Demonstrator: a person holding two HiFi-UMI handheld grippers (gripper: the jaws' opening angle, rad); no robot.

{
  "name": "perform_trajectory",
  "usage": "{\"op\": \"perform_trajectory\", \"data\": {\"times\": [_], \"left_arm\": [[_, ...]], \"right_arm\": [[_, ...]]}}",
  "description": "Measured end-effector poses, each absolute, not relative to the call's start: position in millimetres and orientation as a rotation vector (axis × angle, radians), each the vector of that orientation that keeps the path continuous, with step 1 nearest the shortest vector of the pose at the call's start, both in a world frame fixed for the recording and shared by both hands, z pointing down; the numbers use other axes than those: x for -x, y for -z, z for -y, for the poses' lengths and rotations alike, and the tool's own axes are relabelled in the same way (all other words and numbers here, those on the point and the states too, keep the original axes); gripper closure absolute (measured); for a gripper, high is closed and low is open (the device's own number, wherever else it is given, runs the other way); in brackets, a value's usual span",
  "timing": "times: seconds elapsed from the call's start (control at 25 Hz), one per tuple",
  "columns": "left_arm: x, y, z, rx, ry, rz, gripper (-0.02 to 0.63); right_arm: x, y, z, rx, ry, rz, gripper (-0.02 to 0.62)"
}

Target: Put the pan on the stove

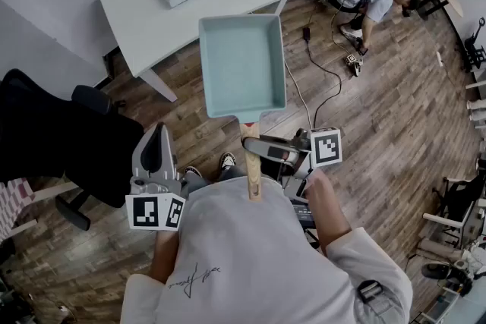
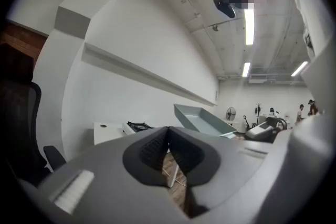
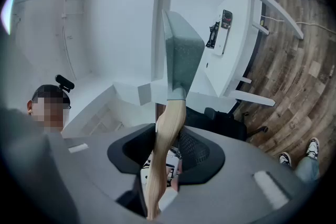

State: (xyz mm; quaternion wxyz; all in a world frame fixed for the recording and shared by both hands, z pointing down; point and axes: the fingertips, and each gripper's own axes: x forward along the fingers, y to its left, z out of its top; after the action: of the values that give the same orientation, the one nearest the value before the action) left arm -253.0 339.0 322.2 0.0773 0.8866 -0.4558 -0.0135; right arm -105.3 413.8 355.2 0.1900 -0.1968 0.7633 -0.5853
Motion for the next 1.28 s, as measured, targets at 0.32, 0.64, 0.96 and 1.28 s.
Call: {"op": "perform_trajectory", "data": {"times": [0.32, 0.64, 0.96, 1.28], "left_arm": [[235, -322, -335, -2.644, 0.047, 1.382, 0.600], [209, -325, -310, -2.653, 0.046, 1.342, 0.600], [184, -324, -245, -2.664, 0.062, 1.309, 0.600], [166, -303, -158, -2.694, 0.074, 1.303, 0.600]], "right_arm": [[88, -354, -406, 0.554, 1.641, -2.170, 0.465], [67, -356, -382, 0.569, 1.661, -2.157, 0.460], [46, -353, -331, 0.565, 1.652, -2.180, 0.460], [30, -338, -252, 0.523, 1.634, -2.180, 0.459]]}}
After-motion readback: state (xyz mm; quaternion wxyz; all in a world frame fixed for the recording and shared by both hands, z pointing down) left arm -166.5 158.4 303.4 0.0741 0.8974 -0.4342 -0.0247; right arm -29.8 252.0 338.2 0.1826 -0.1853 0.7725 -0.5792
